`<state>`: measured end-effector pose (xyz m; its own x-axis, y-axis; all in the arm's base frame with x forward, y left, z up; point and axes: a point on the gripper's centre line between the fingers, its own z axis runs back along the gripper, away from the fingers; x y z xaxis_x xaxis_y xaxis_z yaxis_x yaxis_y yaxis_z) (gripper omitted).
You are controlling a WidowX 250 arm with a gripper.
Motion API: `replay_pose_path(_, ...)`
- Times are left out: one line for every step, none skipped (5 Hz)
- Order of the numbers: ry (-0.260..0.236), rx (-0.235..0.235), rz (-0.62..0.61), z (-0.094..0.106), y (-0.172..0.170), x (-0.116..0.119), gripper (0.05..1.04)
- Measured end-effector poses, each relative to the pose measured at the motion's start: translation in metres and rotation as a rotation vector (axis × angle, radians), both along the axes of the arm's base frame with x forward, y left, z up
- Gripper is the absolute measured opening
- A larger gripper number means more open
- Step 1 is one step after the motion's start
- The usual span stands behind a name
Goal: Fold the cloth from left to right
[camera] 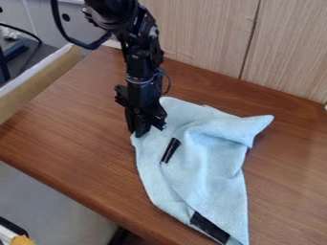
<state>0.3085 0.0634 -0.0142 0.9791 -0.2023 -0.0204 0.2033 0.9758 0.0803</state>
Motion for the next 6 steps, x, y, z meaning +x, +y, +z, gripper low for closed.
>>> replay_pose_path(-0.013, 0.023, 0.066, 0.008, 0.019, -0.010, 0.069)
replay_pose_path(-0.057, 0.036, 0.097, 0.024, 0.026, -0.008, 0.068)
replay_pose_path(-0.121, 0.034, 0.088, 0.046, 0.023, -0.001, 0.067)
replay_pose_path(-0.185, 0.033, 0.027, 0.070, 0.002, 0.008, 0.067)
replay_pose_path(-0.246, 0.016, -0.060, 0.089, -0.031, 0.015, 0.067)
replay_pose_path(-0.253, 0.006, -0.170, 0.091, -0.063, 0.018, 0.067)
